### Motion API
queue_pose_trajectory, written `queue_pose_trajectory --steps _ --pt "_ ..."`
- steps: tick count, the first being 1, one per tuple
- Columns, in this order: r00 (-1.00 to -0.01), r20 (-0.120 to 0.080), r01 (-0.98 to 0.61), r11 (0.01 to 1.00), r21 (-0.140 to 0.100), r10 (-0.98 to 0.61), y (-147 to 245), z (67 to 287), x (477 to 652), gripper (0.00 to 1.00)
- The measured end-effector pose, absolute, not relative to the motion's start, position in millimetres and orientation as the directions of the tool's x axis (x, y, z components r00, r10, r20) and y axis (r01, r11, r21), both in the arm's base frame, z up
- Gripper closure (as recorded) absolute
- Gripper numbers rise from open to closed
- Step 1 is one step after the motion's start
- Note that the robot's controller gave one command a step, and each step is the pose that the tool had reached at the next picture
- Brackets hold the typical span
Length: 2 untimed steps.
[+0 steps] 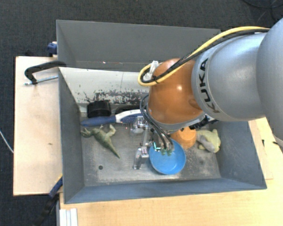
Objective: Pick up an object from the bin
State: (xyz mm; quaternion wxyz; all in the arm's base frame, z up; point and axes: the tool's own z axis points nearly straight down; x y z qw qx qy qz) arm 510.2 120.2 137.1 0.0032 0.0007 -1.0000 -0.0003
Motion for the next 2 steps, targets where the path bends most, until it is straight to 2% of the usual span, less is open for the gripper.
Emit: queue_pose_trajectory --steps 1,2 --pt "-1.000 -0.010 -0.014 1.000 -0.002 -0.014 188.5 78.3 546.9 0.00" --pt "-1.000 -0.010 -0.015 1.000 0.005 -0.015 190.8 81.7 546.0 1.00"
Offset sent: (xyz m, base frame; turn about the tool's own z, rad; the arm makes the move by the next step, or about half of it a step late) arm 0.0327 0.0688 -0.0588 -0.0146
